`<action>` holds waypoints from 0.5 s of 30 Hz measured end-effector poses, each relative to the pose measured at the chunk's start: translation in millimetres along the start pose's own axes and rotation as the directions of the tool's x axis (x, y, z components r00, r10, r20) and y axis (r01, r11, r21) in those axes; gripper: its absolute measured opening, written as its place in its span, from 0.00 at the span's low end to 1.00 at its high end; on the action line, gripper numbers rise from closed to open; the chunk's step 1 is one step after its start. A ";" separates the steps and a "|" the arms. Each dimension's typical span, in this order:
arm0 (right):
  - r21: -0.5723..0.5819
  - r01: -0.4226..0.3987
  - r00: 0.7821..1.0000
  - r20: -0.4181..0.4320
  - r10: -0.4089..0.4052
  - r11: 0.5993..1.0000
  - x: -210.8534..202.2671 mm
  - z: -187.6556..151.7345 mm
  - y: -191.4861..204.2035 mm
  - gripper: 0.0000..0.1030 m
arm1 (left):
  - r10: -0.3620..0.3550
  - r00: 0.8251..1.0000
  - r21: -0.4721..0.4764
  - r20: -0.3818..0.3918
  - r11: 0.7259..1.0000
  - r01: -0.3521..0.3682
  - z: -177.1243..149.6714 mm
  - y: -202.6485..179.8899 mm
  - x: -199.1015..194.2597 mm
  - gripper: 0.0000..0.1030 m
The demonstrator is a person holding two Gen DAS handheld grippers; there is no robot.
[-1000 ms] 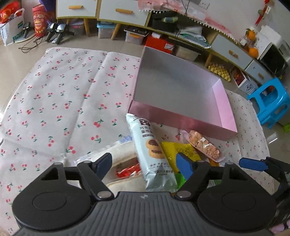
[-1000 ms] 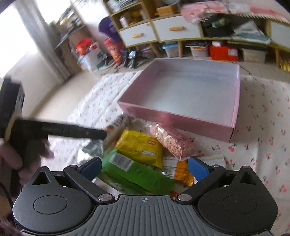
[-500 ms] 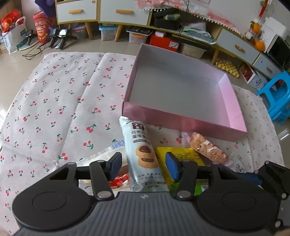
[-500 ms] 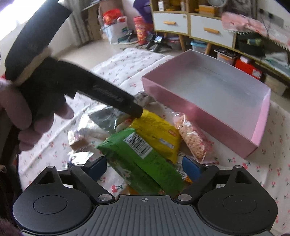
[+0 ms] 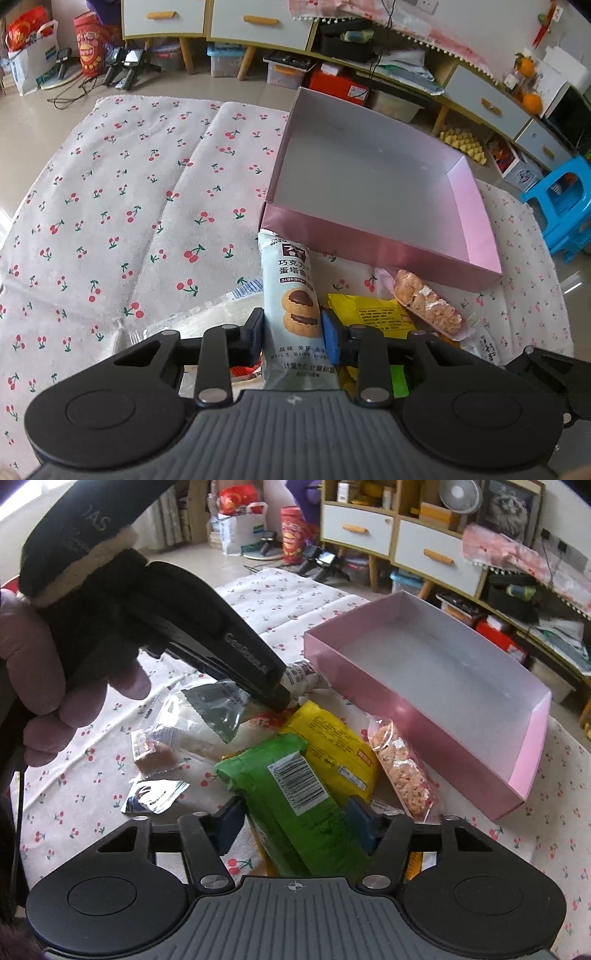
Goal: Organize snacks
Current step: 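Lift and carry both packets over the pink box with both tools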
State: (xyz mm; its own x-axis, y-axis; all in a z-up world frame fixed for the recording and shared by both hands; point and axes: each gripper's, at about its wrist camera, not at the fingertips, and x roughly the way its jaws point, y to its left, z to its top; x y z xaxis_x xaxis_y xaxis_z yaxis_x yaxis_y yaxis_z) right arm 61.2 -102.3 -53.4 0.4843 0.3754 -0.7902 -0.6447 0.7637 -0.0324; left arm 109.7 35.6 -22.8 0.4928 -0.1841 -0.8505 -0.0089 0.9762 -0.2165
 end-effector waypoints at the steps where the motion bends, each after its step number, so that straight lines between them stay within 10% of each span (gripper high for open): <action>1: 0.021 -0.001 1.000 -0.006 0.001 1.000 -1.5 1.0 -1.1 0.52 | -0.004 1.000 -0.005 -0.001 1.000 0.004 -0.1 0.6 -0.7 0.29; 15: 0.340 0.029 1.000 -0.005 -0.029 0.940 -21.8 8.9 -31.4 0.47 | -0.063 0.997 -0.030 0.035 0.997 0.064 0.1 10.4 -16.1 0.27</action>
State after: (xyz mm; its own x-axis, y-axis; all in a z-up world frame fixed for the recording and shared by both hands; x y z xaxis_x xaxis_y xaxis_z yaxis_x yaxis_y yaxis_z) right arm 76.1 -129.8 -29.7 0.5003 0.3503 -0.7918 -0.3909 0.9074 0.1544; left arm 101.8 48.7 -11.3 0.5229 -0.2415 -0.8175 -0.0035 0.9584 -0.2854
